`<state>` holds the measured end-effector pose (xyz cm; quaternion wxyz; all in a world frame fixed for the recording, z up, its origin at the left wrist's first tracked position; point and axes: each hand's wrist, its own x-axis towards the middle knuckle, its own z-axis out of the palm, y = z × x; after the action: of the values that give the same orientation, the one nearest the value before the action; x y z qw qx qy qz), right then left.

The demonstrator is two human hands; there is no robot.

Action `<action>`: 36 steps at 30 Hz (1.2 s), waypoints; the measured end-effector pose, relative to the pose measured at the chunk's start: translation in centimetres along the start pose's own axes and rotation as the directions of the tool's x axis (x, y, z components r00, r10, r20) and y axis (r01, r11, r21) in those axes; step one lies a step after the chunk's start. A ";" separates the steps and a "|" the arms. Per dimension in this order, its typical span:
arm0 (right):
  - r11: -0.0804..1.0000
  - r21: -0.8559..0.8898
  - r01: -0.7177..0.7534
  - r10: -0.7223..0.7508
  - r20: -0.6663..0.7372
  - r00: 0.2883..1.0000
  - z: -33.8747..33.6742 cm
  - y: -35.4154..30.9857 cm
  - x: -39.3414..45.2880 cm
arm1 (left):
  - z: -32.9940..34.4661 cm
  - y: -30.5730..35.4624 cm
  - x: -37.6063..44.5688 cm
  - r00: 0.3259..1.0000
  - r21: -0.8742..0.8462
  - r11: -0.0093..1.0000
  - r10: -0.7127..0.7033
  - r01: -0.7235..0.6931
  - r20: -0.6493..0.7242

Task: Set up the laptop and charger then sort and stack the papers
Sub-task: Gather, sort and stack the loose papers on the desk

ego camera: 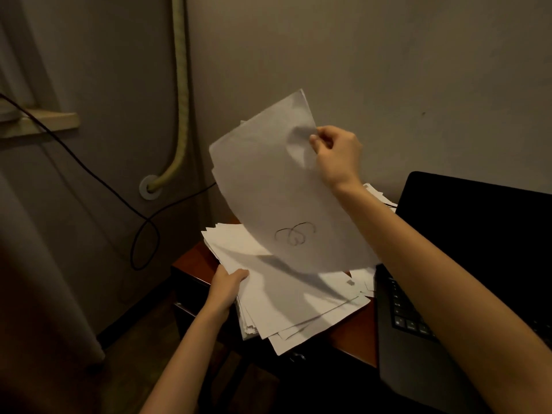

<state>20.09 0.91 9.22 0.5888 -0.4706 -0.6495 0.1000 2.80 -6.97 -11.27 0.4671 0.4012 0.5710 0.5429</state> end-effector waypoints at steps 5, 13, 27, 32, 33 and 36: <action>0.911 0.391 -0.130 0.121 0.047 0.992 1.3 0.3 -0.5 | 0.0 0.3 0.1 0.996 -0.194 0.977 -0.088 0.088 0.008; 0.865 0.455 -0.209 -0.064 0.514 0.855 -2.9 2.6 -3.4 | -0.5 0.0 0.1 0.996 -0.244 0.966 -0.069 0.081 0.061; 0.758 -0.238 -0.607 0.621 0.547 0.561 -4.5 16.4 -10.1 | -0.4 0.2 0.6 0.992 -0.059 0.990 -0.123 0.125 0.033; 0.822 -0.363 -0.438 0.568 0.563 0.600 -3.6 16.4 -10.1 | -0.2 0.3 0.7 0.991 -0.059 0.990 -0.131 0.131 0.008; 0.824 -0.363 -0.435 0.566 0.568 0.598 -3.5 16.3 -10.1 | -0.3 0.3 0.8 0.991 -0.066 0.989 -0.132 0.132 0.009; 0.808 -0.382 -0.449 0.588 0.570 0.573 -3.2 16.0 -9.8 | -0.3 0.8 1.0 0.991 -0.077 0.988 -0.131 0.132 0.016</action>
<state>29.47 1.03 -7.37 0.2123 -0.6279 -0.6536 0.3653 2.25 -6.01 -10.60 0.5203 0.3470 0.5720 0.5307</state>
